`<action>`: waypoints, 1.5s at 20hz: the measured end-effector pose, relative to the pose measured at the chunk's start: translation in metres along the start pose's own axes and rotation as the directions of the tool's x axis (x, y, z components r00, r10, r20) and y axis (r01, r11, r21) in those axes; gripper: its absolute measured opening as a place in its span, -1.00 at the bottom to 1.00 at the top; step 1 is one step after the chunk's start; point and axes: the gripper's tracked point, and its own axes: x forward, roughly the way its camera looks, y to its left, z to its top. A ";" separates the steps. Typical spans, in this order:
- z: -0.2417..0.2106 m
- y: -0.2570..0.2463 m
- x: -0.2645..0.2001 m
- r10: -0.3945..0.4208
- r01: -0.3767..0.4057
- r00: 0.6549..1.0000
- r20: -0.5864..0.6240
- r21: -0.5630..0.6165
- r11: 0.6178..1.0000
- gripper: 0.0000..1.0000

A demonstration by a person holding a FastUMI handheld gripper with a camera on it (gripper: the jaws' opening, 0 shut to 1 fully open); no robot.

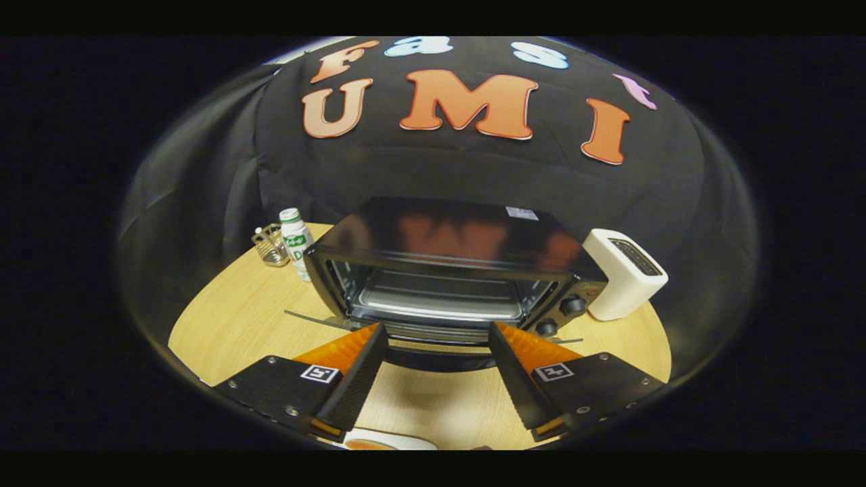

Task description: Open the toaster oven, put the food inside, and close the toaster oven door.

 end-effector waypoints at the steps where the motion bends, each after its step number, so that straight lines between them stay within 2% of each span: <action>1: -0.007 0.001 -0.002 0.004 -0.004 1.000 -0.008 0.002 1.000 0.79; 10: -0.086 0.013 -0.008 -0.003 0.003 0.984 -0.176 -0.001 1.000 0.79; 16: -0.144 0.021 0.006 0.007 0.029 0.934 -0.356 0.096 0.995 0.79; 25: -0.130 0.027 -0.030 0.051 0.009 0.967 -0.249 0.233 0.972 0.79; 28: -0.141 0.027 -0.054 0.063 0.004 0.968 -0.242 0.266 0.964 0.79; 30: -0.155 0.040 -0.075 0.109 -0.028 0.965 -0.238 0.321 0.947 0.80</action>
